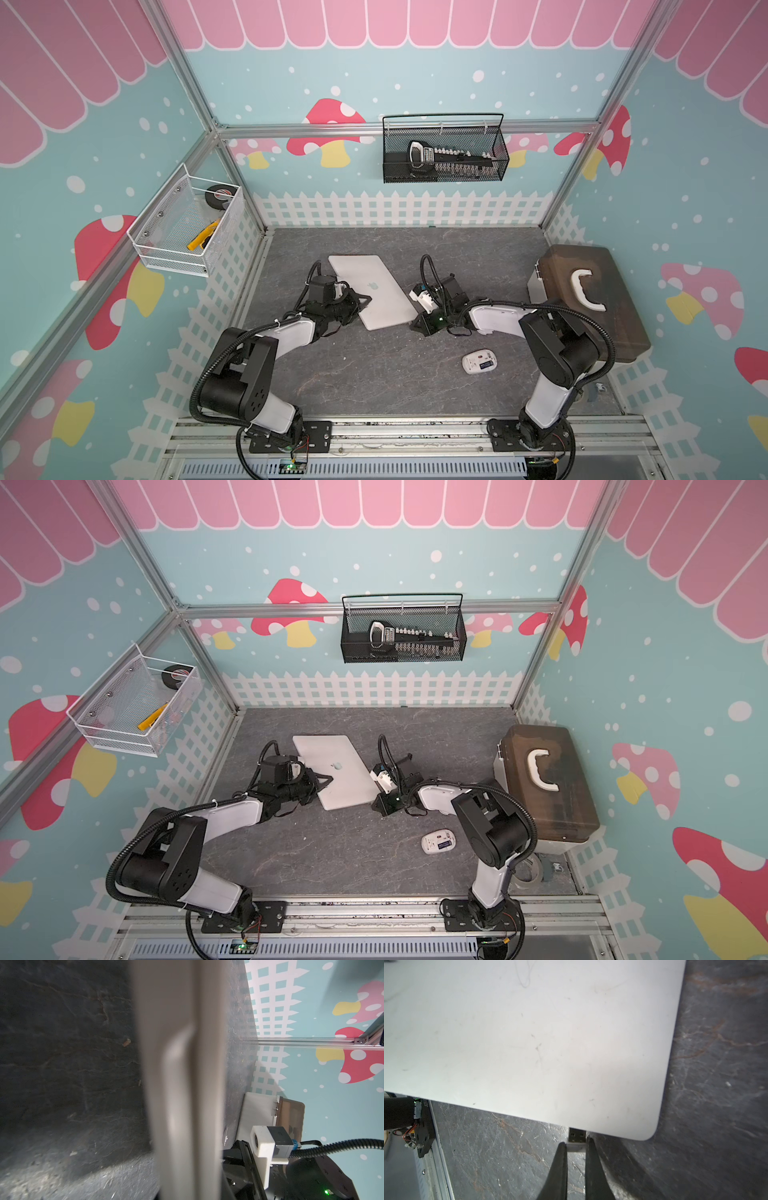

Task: Insert the wireless mouse receiver into the laptop
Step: Insert the USB plug into the USB port.

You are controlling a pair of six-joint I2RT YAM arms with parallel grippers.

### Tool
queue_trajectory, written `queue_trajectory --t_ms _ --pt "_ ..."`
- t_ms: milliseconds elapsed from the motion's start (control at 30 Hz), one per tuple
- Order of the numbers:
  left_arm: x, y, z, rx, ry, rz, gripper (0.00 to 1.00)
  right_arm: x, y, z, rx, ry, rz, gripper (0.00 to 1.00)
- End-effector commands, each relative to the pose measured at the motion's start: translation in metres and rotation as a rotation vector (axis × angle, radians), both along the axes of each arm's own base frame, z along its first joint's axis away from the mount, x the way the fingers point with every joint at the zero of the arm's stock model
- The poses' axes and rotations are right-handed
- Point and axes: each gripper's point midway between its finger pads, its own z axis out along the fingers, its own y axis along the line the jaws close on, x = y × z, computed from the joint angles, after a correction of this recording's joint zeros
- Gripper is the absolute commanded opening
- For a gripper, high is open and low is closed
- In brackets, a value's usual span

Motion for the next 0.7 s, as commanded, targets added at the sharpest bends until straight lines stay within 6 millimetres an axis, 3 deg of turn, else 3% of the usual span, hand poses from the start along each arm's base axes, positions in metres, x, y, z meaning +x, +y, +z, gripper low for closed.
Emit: queue_trajectory --t_ms 0,667 --pt "0.005 0.001 0.017 0.020 -0.081 -0.018 0.00 0.017 0.005 0.012 0.021 -0.039 -0.028 0.10" --pt "0.001 0.000 0.013 0.015 -0.074 -0.022 0.00 0.031 0.009 0.019 0.031 -0.039 -0.079 0.08"
